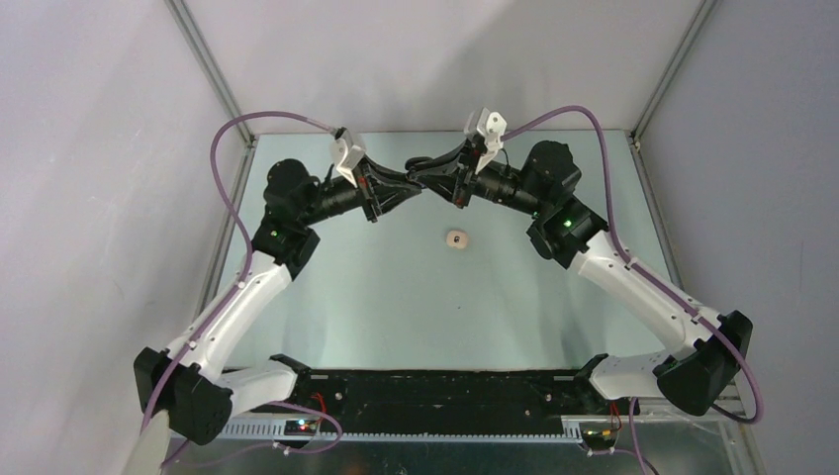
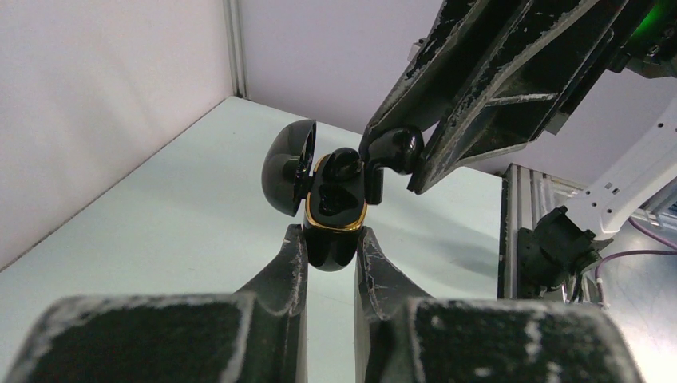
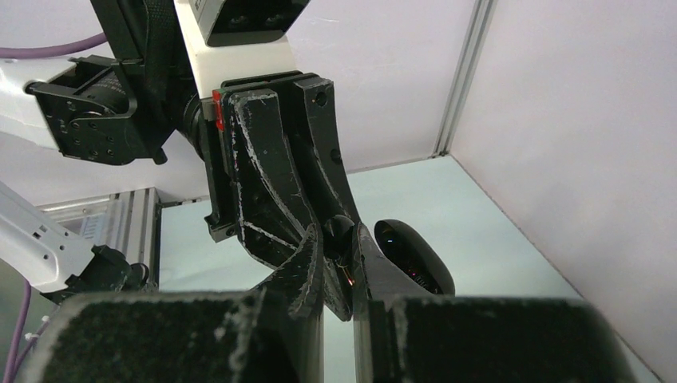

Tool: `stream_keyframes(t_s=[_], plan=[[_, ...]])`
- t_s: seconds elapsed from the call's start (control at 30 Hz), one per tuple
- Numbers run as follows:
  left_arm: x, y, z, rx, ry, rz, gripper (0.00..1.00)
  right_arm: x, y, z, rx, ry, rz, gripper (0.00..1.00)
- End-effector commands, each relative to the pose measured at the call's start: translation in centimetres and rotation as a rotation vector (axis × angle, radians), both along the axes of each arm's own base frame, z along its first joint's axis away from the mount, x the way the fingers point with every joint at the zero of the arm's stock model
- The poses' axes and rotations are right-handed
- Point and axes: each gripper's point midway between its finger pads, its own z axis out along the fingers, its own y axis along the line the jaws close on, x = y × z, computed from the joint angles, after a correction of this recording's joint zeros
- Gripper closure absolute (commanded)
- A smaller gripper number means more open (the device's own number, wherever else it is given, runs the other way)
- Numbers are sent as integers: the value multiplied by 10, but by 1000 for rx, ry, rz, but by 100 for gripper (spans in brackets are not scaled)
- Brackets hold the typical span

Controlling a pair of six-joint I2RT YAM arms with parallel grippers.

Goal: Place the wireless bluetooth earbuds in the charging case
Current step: Place the earbud in the charging case.

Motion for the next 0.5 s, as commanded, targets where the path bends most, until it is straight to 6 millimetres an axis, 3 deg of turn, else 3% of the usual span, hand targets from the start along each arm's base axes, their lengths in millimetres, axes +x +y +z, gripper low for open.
stream_keyframes(t_s=[0.0, 0.47], plan=[[-9, 3, 20, -45, -60, 8, 100, 5, 1, 11, 35, -20, -44, 100], [-13, 4, 22, -45, -83, -2, 100, 13, 5, 3, 14, -30, -100, 100]])
